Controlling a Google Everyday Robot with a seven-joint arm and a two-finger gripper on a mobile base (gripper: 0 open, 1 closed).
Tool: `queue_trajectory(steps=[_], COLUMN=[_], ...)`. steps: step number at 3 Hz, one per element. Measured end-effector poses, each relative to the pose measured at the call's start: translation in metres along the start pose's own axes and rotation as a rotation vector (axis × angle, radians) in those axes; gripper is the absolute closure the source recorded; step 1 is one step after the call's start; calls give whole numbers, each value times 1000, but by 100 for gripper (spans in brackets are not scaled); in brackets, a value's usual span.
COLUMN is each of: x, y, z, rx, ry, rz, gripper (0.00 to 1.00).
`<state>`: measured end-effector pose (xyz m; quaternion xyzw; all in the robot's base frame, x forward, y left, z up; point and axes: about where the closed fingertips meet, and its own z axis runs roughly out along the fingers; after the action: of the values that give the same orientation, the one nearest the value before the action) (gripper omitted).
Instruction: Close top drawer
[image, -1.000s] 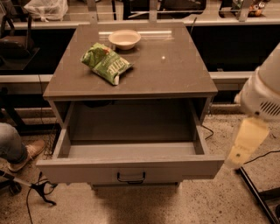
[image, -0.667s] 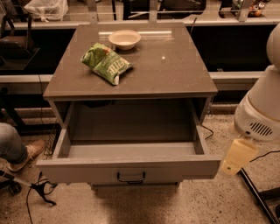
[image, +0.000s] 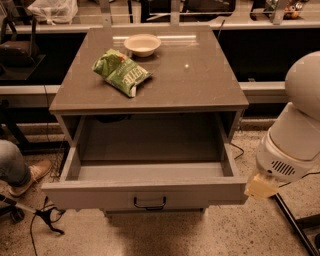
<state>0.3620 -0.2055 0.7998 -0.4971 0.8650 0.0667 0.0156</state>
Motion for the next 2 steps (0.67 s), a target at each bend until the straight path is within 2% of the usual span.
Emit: queue_trajectory(steps=[1,2], x=[0,-5], y=[0,-3], z=[0,31], rx=[1,-36], ry=[0,-2], rz=[0,50], gripper=[100,100])
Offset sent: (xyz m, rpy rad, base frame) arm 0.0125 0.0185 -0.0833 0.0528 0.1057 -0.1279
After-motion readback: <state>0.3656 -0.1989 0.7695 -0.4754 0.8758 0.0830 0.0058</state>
